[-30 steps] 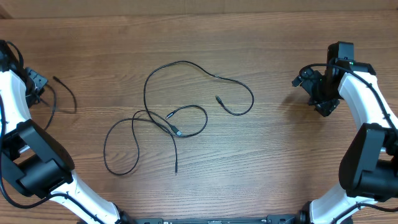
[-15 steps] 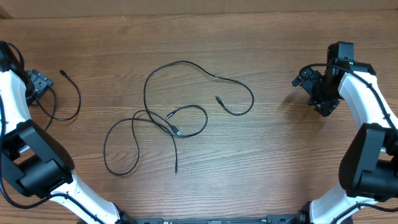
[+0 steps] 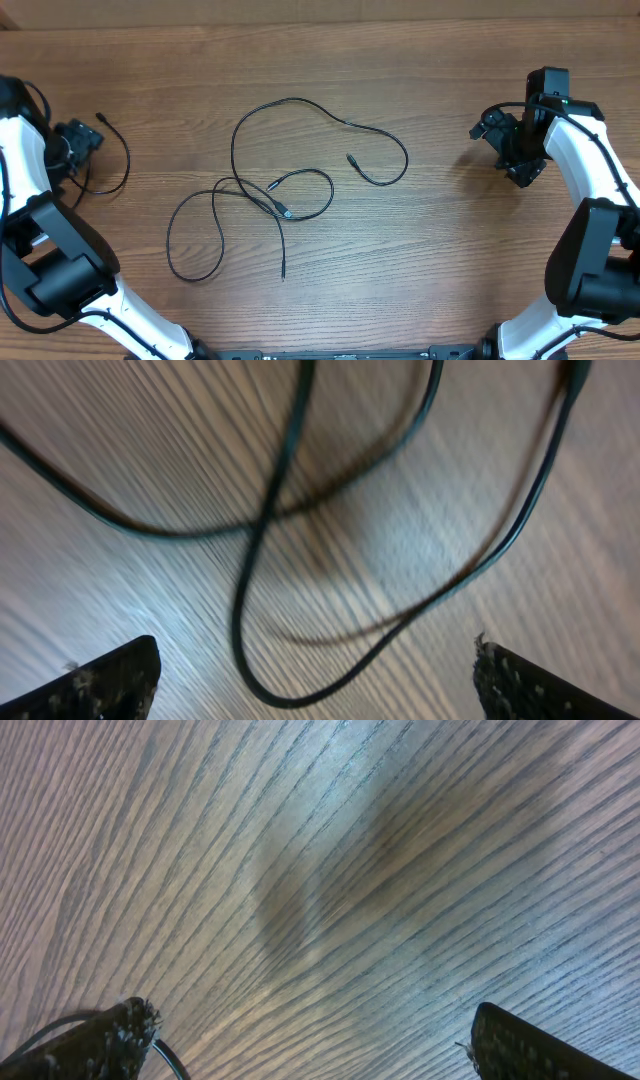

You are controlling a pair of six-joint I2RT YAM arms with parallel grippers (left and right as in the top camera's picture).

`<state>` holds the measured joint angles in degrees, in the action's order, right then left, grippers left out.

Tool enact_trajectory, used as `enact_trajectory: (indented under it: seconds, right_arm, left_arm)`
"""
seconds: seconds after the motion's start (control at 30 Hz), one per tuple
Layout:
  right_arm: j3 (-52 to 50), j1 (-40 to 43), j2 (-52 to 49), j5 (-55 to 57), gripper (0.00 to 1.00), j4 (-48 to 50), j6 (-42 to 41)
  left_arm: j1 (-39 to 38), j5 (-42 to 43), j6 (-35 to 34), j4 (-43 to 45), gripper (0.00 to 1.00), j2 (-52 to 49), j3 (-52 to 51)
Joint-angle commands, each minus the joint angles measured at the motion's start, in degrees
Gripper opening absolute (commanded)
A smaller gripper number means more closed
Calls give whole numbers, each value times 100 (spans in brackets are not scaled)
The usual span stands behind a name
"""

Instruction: Untangle cables

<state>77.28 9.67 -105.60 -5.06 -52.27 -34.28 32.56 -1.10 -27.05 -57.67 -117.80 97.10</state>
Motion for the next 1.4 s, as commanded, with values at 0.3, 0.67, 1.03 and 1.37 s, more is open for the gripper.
enact_trajectory:
  seconds: [0.3,0.67,1.03,1.37]
  right_arm:
    - [-7,4,48,74,100,22,0]
    - [-7,4,48,72,100,22,0]
    - [-7,4,48,74,100,22,0]
    - [-7,4,48,74,100,22,0]
  left_arm:
    - [-925,1672,-52,-105,100,0,-1344]
    - [-1915,1410,24,-249,95,28,-1346]
    - [-1930,1379,133,-494,80,352,-1349]
    - [-1943,1255,-459,-354,77,2337,-2277]
